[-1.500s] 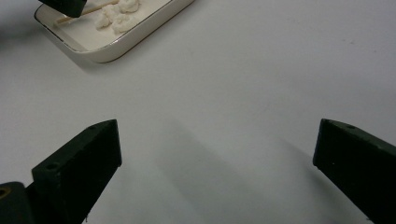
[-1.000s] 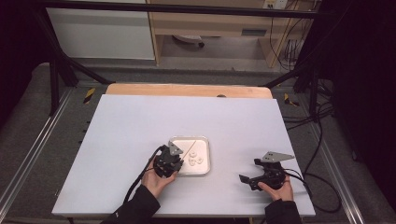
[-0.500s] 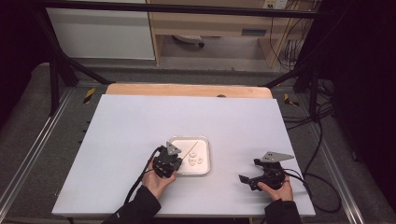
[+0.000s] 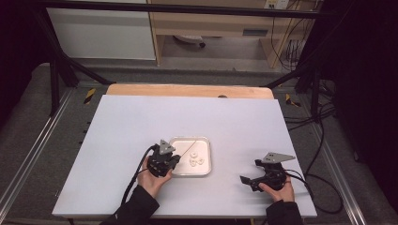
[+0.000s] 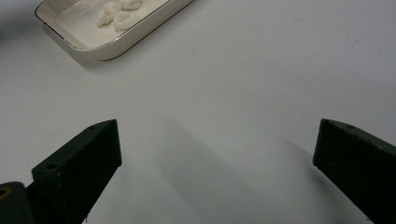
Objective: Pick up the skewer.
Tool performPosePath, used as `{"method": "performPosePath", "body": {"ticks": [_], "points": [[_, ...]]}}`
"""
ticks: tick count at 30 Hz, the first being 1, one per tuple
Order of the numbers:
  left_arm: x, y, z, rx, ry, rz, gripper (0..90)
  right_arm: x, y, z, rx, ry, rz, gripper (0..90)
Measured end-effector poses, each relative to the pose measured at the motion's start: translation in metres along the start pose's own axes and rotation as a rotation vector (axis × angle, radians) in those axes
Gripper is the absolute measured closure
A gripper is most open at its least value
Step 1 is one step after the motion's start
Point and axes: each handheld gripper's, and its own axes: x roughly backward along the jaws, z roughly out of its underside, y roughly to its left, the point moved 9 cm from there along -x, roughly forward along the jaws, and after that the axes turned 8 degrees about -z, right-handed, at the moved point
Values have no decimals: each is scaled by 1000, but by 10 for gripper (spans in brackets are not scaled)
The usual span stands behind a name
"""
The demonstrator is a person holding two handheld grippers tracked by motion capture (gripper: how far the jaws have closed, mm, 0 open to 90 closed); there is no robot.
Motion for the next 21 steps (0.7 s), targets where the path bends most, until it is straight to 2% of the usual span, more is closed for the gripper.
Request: {"method": "performPosePath", "body": {"ticks": [4, 10, 21], "points": [[5, 2, -3, 0, -17, 9, 885, 0, 0, 0, 3, -2, 0, 16], [13, 0, -6, -26, -36, 30, 885, 1, 0, 0, 1, -2, 2, 16], [20, -9, -9, -67, -58, 77, 885, 0, 1, -2, 23, 6, 7, 7]]}}
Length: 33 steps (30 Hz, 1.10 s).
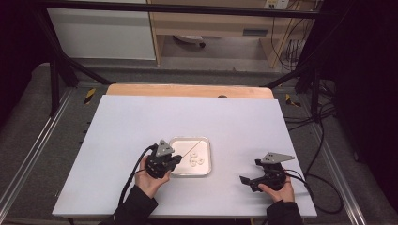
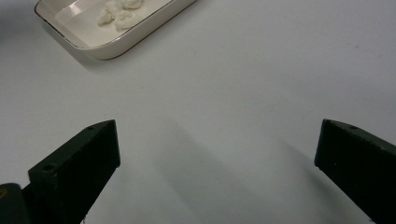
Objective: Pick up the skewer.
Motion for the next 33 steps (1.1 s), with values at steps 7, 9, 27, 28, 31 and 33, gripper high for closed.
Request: {"method": "performPosePath", "body": {"ticks": [7, 9, 27, 28, 31, 33], "points": [[5, -11, -4, -35, -11, 46, 885, -2, 4, -6, 36, -1, 18, 7], [6, -13, -5, -45, -10, 55, 885, -3, 5, -7, 40, 0, 29, 7], [8, -31, -12, -136, 23, 133, 885, -7, 22, -21, 223, 66, 106, 31], [8, -32, -12, -143, 24, 136, 885, -6, 24, -23, 251, 77, 120, 36], [7, -35, -14, -162, 32, 145, 885, -6, 26, -24, 281, 90, 128, 43], [6, -38, -16, -174, 36, 150, 885, -8, 29, -25, 303, 102, 130, 49]]}}
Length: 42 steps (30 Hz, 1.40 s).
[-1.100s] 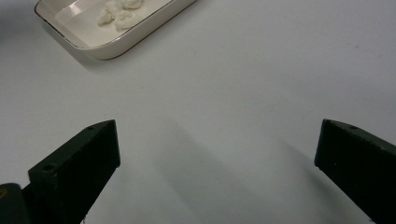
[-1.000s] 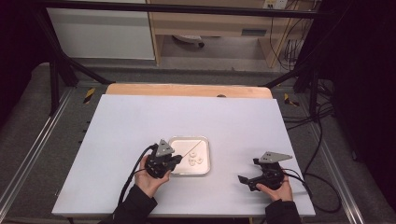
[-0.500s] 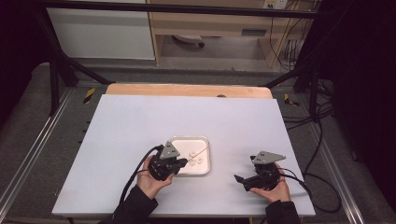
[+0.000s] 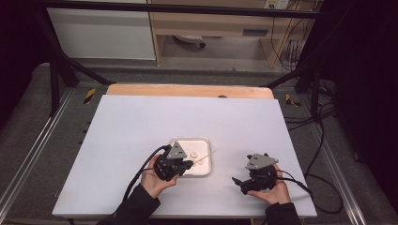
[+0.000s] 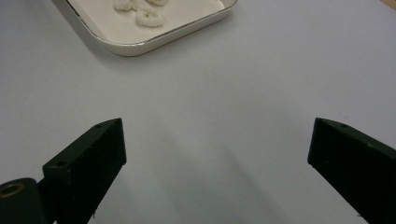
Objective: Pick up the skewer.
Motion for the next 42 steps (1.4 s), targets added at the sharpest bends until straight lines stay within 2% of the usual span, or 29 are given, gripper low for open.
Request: {"method": "performPosePath", "body": {"ticks": [7, 12, 13, 21, 23, 24, 33, 42], "points": [[-5, -9, -8, -41, 12, 22, 885, -5, 4, -6, 73, 33, 10, 71], [-11, -15, -14, -73, 24, 29, 885, -6, 6, -9, 137, 58, 31, 87], [-11, -16, -15, -76, 25, 32, 885, -5, 6, -11, 163, 63, 37, 95], [-18, -23, -22, -114, 35, 49, 885, -6, 7, -14, 236, 75, 50, 148], [-20, -25, -23, -123, 41, 53, 885, -7, 8, -15, 276, 72, 57, 187], [-21, -27, -23, -127, 43, 54, 885, -7, 8, -15, 276, 72, 57, 187], [-30, -40, -30, -181, 59, 78, 885, -7, 11, -18, 393, 65, 70, 282], [-34, -49, -33, -217, 72, 96, 885, -10, 13, -17, 502, 80, 64, 425]]}}
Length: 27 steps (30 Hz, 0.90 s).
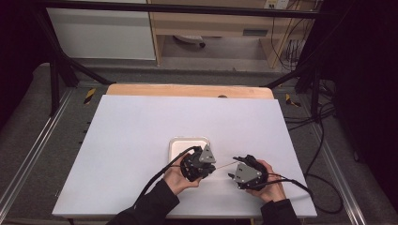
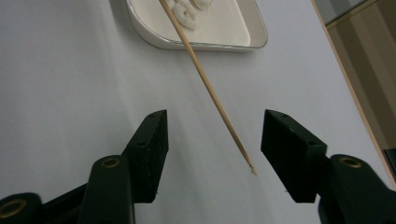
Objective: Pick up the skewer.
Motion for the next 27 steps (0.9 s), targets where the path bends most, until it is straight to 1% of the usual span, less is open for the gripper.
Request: {"method": "performPosePath", "body": {"ticks": [2, 6, 7, 8, 9, 15, 16, 18, 20, 21, 22, 24, 27], "points": [[-1, -1, -1, -7, 2, 4, 885, -1, 0, 1, 16, 8, -1, 453], [-1, -4, -1, -17, 8, 13, 885, -3, 1, 2, 79, 24, -15, 514], [-1, -4, -2, -18, 10, 16, 885, -3, 1, 2, 85, 29, -14, 528], [-2, -4, -2, -19, 10, 18, 885, -3, 2, 1, 109, 32, -18, 553], [-2, -5, -3, -20, 9, 20, 885, -3, 2, 1, 109, 32, -18, 569], [-2, -8, -5, -35, 15, 31, 885, -3, 0, 2, 176, 44, -24, 658], [-2, -9, -5, -36, 15, 34, 885, -4, 0, 2, 181, 44, -25, 673], [-3, -10, -4, -38, 16, 37, 885, -4, 2, 3, 191, 49, -34, 709], [-3, -11, -4, -43, 19, 39, 885, -5, 4, 3, 224, 55, -42, 738], [-3, -11, -4, -44, 19, 39, 885, -6, 6, 4, 222, 59, -46, 755], [-3, -11, -4, -44, 18, 42, 885, -6, 5, 4, 241, 63, -48, 767], [-4, -12, -4, -44, 17, 46, 885, -7, 7, 5, 250, 74, -56, 783], [-4, -13, -3, -49, 21, 49, 885, -8, 6, 6, 284, 83, -48, 812]]}}
